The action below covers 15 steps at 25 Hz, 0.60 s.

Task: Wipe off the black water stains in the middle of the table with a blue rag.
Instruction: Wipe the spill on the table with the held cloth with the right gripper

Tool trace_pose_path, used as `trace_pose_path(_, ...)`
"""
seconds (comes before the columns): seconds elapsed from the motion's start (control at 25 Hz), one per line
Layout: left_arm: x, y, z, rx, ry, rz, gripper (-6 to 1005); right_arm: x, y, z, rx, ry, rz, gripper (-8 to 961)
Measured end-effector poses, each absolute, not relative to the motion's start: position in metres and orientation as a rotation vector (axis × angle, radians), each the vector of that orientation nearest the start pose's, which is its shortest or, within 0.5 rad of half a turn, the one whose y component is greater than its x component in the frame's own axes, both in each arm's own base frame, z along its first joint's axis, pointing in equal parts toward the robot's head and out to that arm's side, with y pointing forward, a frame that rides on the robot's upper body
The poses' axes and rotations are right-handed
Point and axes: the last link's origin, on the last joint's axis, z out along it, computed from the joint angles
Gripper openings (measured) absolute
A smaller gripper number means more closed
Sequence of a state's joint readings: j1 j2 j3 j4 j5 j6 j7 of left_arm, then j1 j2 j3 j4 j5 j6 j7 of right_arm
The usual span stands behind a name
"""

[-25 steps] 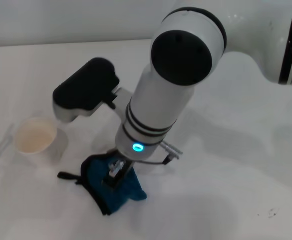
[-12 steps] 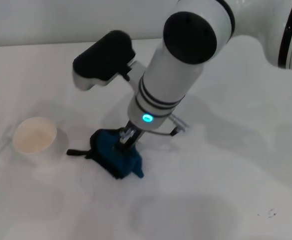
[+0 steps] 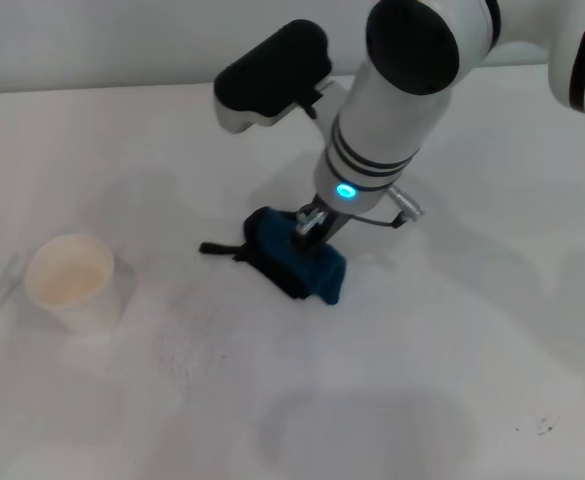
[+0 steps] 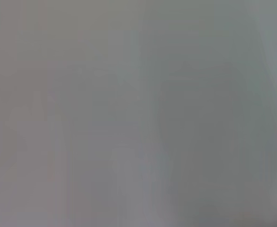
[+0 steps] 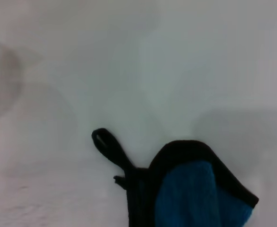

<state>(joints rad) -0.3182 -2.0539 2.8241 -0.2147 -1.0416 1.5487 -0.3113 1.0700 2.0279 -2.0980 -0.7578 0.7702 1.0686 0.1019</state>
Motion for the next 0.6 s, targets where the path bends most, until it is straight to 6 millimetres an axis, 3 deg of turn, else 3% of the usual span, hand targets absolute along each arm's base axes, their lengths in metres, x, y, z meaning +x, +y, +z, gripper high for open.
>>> trace_pose_path(0.28,-0.371,0.255,0.03,-1.828,-0.277,-0.624,881,0.15,0.392,-0.109,-2.286,1.038,-0.685,43)
trace_pose_path(0.6,-0.37,0.257,0.032,-1.828,-0.27,-0.625,881,0.123,0.368,-0.126,-2.471,1.005,-0.628,43)
